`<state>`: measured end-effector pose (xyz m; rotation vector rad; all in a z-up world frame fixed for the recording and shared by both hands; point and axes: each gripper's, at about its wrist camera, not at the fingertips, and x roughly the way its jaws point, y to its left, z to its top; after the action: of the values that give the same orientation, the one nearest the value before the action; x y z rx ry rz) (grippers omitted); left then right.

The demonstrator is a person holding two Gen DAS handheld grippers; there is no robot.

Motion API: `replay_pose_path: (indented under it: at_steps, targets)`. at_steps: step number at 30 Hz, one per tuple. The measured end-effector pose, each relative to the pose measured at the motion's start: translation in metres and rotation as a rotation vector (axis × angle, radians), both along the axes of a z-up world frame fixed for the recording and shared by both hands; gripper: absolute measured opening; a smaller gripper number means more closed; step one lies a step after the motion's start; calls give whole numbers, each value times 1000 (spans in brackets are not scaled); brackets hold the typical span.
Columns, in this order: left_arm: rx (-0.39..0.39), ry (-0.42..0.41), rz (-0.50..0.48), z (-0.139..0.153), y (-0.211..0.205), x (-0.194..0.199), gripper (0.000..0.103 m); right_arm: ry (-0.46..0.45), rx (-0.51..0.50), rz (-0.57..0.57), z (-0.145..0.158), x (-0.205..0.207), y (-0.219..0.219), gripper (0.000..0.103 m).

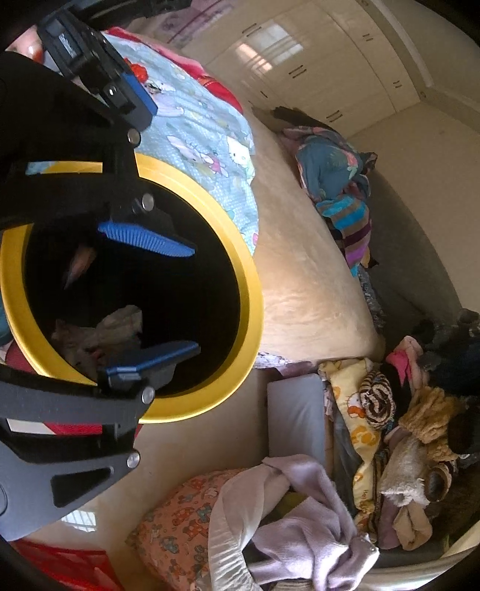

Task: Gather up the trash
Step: 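Move the open left gripper from the bin back over the trash pile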

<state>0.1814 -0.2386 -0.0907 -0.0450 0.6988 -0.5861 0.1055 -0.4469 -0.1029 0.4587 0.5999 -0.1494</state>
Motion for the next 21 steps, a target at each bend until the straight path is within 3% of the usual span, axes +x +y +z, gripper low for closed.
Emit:
replay_pose_path:
  at_steps: [5, 21]
  targets:
    - [-1, -39, 66, 17, 24, -10, 95, -29, -29, 3, 9, 1, 13, 62]
    - [-4, -162, 283, 55, 118, -30, 96, -107, -106, 135, 39, 0, 91, 75]
